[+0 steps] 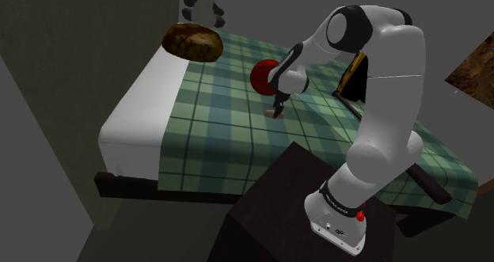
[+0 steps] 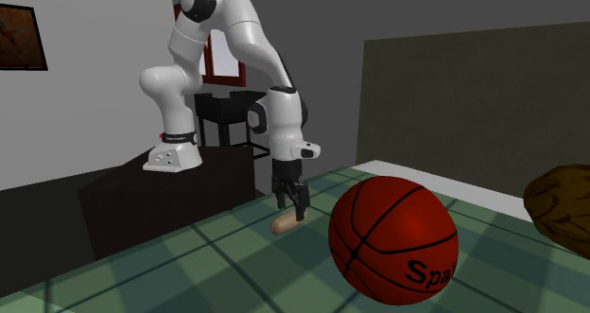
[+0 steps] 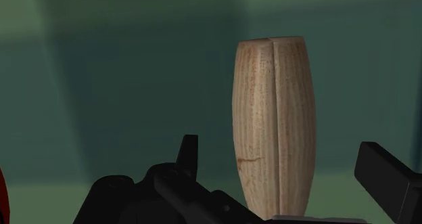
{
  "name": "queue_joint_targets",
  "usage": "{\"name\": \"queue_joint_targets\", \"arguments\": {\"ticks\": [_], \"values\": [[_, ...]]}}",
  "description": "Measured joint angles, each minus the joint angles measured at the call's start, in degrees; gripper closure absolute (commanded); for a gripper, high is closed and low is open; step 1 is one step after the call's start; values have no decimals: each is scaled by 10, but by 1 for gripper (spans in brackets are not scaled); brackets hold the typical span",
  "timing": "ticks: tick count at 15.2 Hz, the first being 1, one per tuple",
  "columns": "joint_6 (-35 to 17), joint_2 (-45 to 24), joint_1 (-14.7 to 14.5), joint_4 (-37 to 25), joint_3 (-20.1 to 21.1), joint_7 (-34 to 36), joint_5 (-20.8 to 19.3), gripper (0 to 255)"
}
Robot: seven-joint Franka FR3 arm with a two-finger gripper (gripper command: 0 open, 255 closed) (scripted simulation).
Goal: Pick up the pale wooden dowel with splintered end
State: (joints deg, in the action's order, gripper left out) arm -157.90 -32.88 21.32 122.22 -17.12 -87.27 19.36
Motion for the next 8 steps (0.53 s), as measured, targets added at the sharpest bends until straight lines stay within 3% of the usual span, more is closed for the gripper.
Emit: {"name": "queue_joint_targets", "arguments": {"ticks": [4,5,8], "values": [[-20,-29,12,-10,16,-9,12,0],[-21,-32,13,-12,17,-9,13,255],[-22,-34,14,-13,18,-10,14,255]]}}
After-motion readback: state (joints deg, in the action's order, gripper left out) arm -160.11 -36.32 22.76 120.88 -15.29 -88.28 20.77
